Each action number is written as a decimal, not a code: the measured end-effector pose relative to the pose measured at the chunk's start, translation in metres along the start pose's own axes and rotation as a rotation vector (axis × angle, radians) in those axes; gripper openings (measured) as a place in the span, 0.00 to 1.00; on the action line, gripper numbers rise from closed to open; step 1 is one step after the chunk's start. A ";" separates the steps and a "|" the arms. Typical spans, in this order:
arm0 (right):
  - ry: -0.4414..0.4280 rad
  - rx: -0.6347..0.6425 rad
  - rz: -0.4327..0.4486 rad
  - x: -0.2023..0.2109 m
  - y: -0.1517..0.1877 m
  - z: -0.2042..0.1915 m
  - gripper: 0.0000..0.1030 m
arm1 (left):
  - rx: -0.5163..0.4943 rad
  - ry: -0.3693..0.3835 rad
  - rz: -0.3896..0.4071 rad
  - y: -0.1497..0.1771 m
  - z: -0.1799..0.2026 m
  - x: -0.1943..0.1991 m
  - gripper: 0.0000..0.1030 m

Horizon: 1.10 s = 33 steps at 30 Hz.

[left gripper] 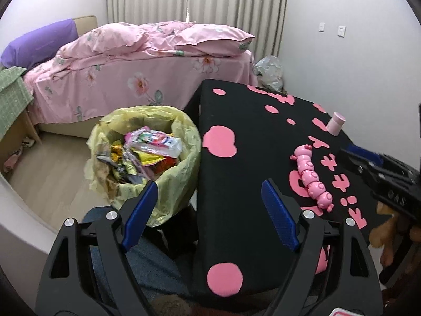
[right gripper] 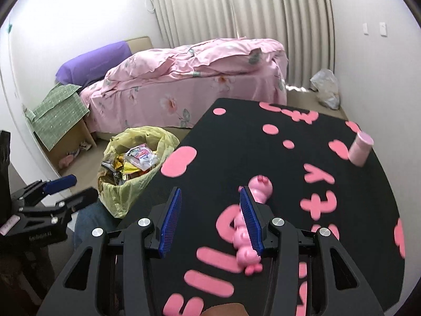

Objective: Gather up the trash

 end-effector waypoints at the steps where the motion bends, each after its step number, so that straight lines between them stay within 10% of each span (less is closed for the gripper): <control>1: 0.002 0.002 -0.001 0.002 0.003 -0.001 0.42 | -0.001 -0.020 0.004 0.000 0.000 0.003 0.75; 33: 0.036 0.059 0.012 0.019 0.014 -0.028 0.42 | 0.019 -0.002 0.046 0.004 -0.005 0.028 0.75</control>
Point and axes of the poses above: each gripper's, at about its wrist camera, not at the fingertips, and x roughly against the way its jaws point, z to its right, y to its underside, the point moved 5 cm from there along -x, roughly the way its jaws point, and after that the axes turned 9 degrees about -z, right-handed, at the moved point
